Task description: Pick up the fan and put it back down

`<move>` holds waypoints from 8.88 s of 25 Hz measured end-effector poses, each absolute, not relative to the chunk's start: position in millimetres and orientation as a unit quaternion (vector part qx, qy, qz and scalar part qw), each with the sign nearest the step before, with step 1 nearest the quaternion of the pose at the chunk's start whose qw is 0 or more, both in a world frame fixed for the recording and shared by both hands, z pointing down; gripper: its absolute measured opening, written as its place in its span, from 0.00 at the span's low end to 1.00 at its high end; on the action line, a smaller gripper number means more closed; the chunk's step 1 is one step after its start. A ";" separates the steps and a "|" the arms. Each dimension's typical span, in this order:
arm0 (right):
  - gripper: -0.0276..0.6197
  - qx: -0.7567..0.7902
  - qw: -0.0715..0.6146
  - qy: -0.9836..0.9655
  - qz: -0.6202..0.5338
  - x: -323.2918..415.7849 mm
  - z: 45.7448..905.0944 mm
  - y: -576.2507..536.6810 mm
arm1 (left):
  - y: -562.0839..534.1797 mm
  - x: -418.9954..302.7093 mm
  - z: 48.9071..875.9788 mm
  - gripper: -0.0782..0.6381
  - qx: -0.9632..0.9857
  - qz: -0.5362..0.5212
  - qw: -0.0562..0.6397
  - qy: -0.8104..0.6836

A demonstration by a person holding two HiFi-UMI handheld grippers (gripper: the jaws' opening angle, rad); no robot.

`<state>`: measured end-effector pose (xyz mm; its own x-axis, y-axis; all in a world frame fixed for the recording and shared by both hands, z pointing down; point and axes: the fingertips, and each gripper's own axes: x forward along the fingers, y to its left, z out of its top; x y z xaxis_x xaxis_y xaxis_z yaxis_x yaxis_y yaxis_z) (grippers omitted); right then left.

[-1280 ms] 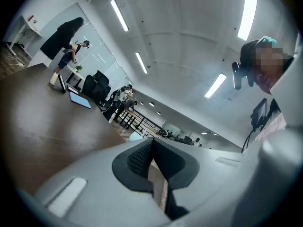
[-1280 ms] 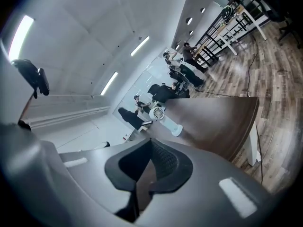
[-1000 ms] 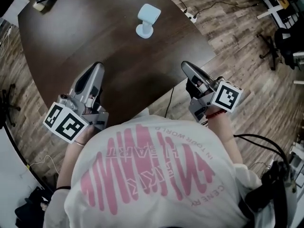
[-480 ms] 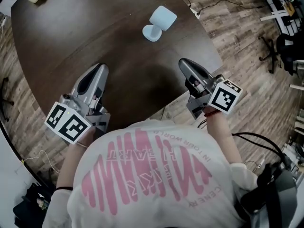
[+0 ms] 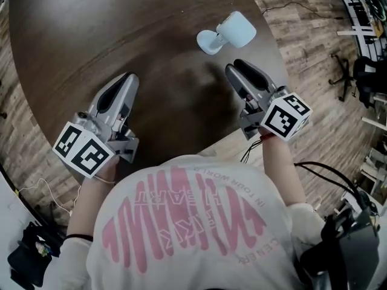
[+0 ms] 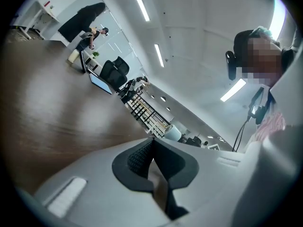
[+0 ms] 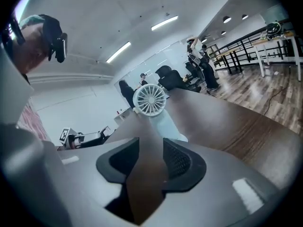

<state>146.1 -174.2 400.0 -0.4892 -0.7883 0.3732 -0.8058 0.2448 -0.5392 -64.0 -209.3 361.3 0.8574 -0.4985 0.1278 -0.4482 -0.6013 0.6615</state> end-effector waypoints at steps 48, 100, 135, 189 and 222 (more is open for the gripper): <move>0.47 0.553 0.104 -0.783 0.265 139.3 434.5 -273.4 | -221.1 -80.7 403.2 0.13 0.868 -0.044 0.430 -0.244; 0.36 0.461 0.117 -0.840 0.262 132.1 441.3 -285.0 | -121.4 -100.3 353.3 0.13 0.804 -0.060 0.386 -0.449; 0.36 0.385 0.075 -0.898 0.197 109.6 328.1 -195.0 | -131.5 -62.0 320.8 0.13 0.849 -0.083 0.347 -0.390; 0.36 0.320 0.058 -0.925 0.194 78.1 300.6 -153.1 | -131.6 -50.1 313.8 0.13 0.869 -0.051 0.319 -0.375; 0.36 0.306 0.064 -0.928 0.203 71.7 306.4 -149.7 | -127.5 -46.8 315.3 0.13 0.877 -0.036 0.303 -0.372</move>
